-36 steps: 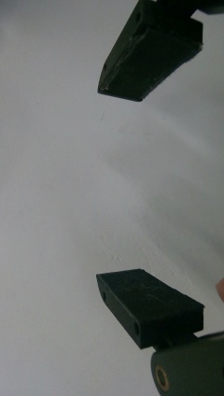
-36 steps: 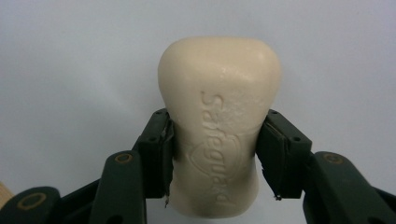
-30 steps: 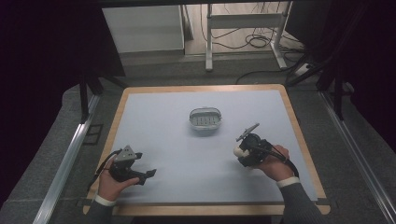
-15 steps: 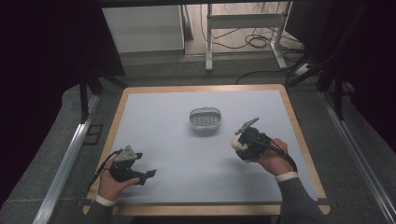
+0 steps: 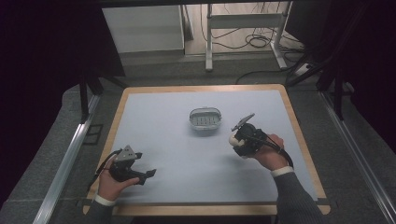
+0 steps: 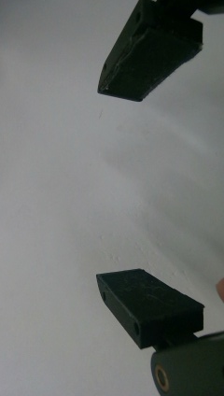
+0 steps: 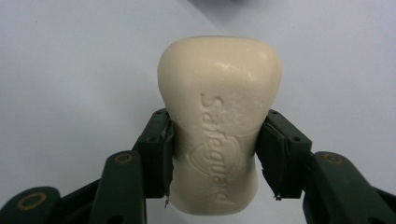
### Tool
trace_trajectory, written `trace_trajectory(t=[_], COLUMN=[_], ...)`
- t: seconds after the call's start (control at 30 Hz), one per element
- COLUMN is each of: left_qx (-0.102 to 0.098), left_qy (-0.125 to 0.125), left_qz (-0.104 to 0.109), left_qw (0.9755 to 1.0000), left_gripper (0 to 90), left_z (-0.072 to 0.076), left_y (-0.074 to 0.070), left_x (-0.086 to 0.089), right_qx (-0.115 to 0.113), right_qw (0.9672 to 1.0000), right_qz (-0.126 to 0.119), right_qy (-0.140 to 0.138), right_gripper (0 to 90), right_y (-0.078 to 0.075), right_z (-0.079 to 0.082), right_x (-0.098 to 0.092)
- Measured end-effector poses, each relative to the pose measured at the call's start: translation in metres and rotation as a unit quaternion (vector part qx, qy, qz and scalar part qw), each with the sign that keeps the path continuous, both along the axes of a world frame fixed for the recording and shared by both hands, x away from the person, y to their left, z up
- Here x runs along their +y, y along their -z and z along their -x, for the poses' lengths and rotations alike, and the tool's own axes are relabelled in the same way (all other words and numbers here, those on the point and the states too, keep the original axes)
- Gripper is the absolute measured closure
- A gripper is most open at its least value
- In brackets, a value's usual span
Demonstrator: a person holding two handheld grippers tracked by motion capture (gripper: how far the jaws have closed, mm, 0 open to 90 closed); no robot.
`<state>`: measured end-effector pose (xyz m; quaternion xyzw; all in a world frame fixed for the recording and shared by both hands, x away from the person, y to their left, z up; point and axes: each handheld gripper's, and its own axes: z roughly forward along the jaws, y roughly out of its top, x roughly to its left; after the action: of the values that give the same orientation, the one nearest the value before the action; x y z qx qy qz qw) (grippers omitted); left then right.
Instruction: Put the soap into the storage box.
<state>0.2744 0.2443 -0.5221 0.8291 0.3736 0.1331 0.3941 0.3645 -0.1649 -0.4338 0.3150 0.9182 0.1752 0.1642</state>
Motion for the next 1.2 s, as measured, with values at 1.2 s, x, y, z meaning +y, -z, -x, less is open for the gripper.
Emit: trace_trajectory(t=[1.2], left_qx=[-0.002], left_qy=[-0.002], left_qz=[-0.005], left_qw=[1.0000], left_gripper=[9.7], left_z=[0.000], left_y=[0.000], left_x=[0.001], right_qx=[-0.040], right_qw=[0.9992], right_qz=[0.004], right_qy=[-0.004], right_gripper=[49.2], right_y=[-0.018], right_z=[-0.042], right_x=[0.014])
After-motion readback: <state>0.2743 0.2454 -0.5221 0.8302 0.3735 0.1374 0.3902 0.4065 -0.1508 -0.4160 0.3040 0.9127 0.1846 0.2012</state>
